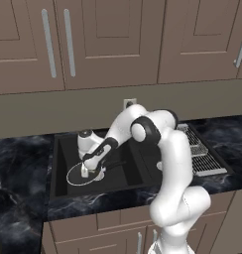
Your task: Pick the pan and sponge and place them into the sink. Then turn on the water.
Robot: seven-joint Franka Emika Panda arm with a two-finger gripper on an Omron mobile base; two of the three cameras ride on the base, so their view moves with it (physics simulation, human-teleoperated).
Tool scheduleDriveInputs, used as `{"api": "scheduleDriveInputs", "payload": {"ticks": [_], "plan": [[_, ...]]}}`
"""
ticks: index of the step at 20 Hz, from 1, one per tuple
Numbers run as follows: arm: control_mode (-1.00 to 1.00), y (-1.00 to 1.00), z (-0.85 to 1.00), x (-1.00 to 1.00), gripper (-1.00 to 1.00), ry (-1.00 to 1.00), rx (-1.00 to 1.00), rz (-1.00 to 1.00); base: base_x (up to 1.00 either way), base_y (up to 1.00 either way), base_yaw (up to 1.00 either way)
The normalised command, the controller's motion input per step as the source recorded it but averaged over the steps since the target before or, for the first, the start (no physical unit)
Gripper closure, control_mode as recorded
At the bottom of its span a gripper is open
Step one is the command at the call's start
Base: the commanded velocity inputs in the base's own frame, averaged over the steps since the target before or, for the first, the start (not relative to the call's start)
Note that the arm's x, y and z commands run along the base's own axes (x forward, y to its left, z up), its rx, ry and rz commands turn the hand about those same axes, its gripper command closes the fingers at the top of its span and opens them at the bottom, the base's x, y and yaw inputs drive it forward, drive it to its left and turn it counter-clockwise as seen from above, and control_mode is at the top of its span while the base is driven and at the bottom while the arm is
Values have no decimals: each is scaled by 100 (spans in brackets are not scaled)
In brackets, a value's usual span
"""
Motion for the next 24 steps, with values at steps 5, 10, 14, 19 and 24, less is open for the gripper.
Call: {"api": "scheduleDriveInputs", "payload": {"ticks": [5,10,14,19,24], "plan": [[-100,9,-29,48,100,0,-4,0,0,0,0],[-100,9,-41,39,100,0,-4,0,0,0,0],[-100,3,-30,15,-100,0,-1,0,0,0,0],[-100,0,-3,0,-100,0,0,0,0,0,0],[-100,0,2,0,-100,0,0,-1,0,0,0]]}}
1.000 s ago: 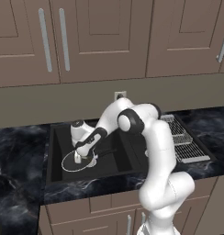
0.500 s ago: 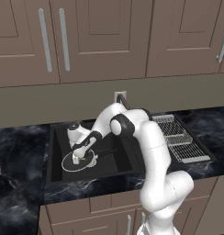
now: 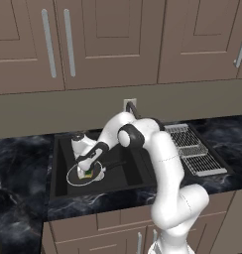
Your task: Pick the pan and sponge and place them into the sink. Then turn on the water.
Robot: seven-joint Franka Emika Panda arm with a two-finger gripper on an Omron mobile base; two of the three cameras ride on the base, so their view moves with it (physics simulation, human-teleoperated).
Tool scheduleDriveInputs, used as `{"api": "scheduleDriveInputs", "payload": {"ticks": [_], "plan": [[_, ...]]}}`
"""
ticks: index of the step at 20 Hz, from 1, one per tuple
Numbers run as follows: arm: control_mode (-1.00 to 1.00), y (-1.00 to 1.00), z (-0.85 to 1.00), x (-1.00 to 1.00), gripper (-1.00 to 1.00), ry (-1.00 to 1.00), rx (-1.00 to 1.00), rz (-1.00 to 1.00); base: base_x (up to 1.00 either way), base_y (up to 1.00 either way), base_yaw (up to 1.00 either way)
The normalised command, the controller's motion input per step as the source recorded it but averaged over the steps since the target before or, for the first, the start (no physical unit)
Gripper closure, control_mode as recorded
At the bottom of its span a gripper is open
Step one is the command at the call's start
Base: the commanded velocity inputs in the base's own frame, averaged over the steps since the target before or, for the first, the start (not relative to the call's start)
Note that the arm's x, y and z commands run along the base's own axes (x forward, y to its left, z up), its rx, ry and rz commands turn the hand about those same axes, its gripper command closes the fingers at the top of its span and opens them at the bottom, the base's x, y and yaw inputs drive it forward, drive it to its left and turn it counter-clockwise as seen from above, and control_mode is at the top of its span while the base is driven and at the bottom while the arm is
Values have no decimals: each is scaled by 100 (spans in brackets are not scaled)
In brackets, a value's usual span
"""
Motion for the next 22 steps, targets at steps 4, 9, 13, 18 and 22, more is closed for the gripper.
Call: {"api": "scheduleDriveInputs", "payload": {"ticks": [4,9,13,18,22], "plan": [[-100,-2,54,-8,-100,0,0,-2,0,0,0],[-100,0,97,-44,-100,-5,0,-4,0,0,0],[-100,0,100,-59,-100,-8,4,-7,0,0,0],[-100,-12,100,-52,-100,-3,9,-12,0,0,0],[-100,-26,100,-46,-100,0,12,-19,0,0,0]]}}
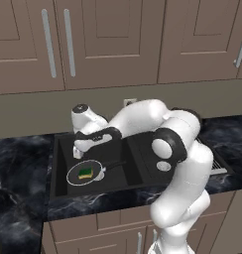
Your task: Pick the pan and sponge and place them into the sink. Then turn on the water.
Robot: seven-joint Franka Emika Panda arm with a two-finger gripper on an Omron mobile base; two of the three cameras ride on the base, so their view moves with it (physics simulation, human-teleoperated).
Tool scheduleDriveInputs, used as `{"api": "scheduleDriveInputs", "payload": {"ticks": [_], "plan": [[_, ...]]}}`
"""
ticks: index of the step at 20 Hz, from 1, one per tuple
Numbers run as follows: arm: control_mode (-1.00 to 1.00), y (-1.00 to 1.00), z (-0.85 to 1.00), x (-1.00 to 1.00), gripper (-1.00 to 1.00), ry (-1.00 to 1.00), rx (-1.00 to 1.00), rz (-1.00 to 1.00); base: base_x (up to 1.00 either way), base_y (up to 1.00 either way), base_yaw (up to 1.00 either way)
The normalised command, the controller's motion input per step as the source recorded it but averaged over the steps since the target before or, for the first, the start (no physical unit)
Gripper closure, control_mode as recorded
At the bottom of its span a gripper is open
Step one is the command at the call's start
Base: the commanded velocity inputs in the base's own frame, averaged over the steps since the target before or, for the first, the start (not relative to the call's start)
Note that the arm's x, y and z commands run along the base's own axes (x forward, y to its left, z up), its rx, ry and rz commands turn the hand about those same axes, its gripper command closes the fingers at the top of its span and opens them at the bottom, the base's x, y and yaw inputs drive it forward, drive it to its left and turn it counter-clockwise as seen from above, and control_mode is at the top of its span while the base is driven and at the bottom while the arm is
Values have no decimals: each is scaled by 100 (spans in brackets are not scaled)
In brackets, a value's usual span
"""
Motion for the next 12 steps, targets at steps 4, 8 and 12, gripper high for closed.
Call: {"api": "scheduleDriveInputs", "payload": {"ticks": [4,8,12], "plan": [[-100,-17,100,-25,-100,3,14,-25,0,0,0],[-100,-29,89,-13,-100,13,21,-42,0,0,0],[-100,-49,69,-18,-100,19,28,-56,0,0,0]]}}
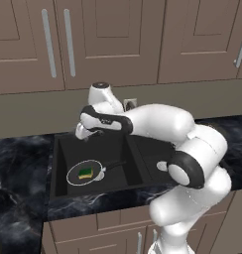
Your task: Pick the pan and sponge and place them into the sink. Then turn on the water.
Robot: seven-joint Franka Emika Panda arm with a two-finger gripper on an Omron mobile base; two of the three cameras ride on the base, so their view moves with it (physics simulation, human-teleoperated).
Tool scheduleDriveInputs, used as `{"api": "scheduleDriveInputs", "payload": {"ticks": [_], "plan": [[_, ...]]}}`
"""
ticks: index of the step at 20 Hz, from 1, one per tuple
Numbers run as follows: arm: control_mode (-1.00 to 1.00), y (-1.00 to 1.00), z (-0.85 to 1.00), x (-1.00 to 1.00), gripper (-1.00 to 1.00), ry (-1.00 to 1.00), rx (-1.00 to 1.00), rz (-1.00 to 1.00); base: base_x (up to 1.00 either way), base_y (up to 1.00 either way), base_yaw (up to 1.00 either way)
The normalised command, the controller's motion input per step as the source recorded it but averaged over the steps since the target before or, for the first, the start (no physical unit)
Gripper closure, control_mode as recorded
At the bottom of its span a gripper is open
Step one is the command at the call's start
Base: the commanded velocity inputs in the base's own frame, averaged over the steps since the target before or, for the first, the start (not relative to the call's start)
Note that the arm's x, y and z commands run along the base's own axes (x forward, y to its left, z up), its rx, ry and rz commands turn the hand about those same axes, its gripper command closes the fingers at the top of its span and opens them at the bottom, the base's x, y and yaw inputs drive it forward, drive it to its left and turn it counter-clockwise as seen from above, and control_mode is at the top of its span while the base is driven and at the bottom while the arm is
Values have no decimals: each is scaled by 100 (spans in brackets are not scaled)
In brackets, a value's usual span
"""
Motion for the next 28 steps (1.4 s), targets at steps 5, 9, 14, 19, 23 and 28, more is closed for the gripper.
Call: {"api": "scheduleDriveInputs", "payload": {"ticks": [5,9,14,19,23,28], "plan": [[-100,-59,53,-58,-100,9,31,-56,0,0,0],[-100,-57,46,-73,-100,5,32,-52,0,0,0],[-100,-67,53,-55,-100,12,35,-54,0,0,0],[-100,-86,22,-45,-100,22,38,-50,0,0,0],[-100,-87,4,-36,-100,18,37,-46,0,0,0],[-100,-84,2,-19,-100,20,35,-46,0,0,0]]}}
